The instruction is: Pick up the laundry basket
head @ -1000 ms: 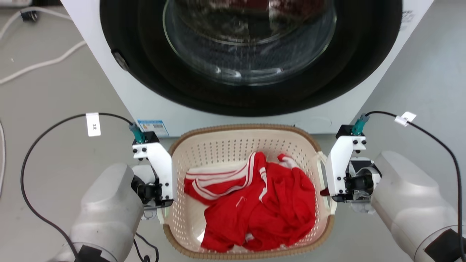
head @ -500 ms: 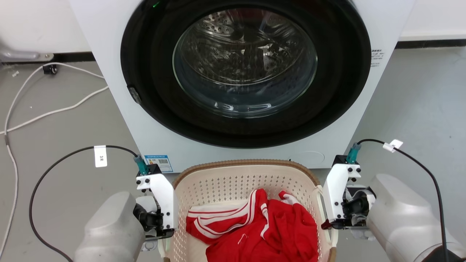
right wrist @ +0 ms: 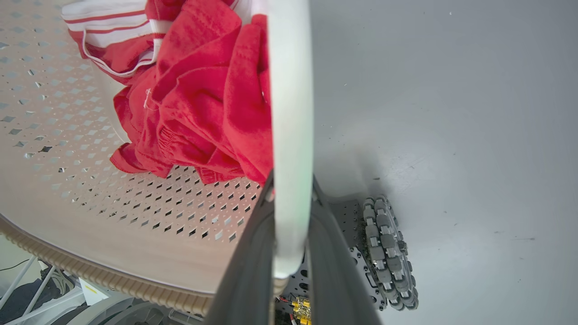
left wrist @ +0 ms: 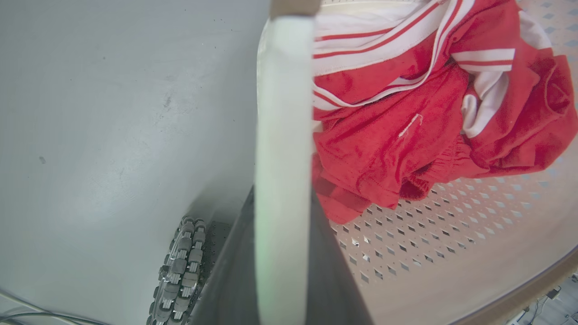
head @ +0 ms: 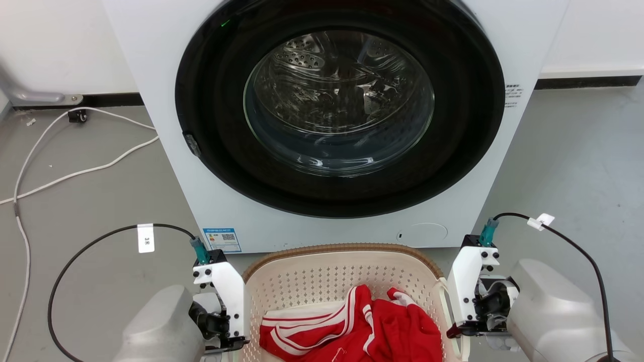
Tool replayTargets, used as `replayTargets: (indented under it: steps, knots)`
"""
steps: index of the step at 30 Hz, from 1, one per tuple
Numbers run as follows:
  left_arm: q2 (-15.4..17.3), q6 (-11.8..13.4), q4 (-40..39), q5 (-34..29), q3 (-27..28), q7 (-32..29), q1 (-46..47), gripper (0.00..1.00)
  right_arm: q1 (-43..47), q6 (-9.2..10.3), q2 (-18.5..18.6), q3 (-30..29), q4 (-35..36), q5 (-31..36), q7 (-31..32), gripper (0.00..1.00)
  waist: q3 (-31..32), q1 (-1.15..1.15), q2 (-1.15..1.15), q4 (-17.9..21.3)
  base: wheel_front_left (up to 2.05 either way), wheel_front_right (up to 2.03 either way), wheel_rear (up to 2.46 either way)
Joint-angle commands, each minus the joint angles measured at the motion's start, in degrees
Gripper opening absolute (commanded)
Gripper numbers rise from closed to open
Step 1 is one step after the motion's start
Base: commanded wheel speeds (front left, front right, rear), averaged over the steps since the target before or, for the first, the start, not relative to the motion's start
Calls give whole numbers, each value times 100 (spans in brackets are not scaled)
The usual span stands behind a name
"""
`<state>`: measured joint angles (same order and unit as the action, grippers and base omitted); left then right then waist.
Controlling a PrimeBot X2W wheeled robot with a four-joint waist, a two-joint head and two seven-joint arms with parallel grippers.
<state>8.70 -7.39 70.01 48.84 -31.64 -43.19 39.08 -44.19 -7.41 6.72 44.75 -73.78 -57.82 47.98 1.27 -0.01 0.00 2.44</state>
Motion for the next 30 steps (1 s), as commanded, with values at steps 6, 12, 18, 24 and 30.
replayTargets:
  steps: [6, 12, 18, 24, 30]
  knots:
    - [43, -7, -64, 75, -103, 35, -82, 0, -26, -14, 62, -89, -10, 114, -26, 0, 15, 1, 0, 2, 0, 0, 0]
    - [37, -7, -64, 142, -173, 64, -87, 0, -60, -14, 61, -161, -11, 196, -51, 0, 7, 1, 0, -9, 0, 0, 0]
    - [27, -7, -31, 213, -225, 87, -74, 0, -65, -13, 32, -227, -10, 268, -51, 0, 5, 1, 0, -11, 0, 0, 0]
    - [0, -7, -10, 265, -284, 125, -38, 0, -59, -14, 5, -308, -6, 323, -75, 0, 8, 1, 0, -16, 0, 0, 0]
    - [8, -8, 15, 321, -330, 162, -26, 0, -25, -14, -23, -385, -5, 374, -64, 0, 1, 1, 0, -11, 0, 0, 0]
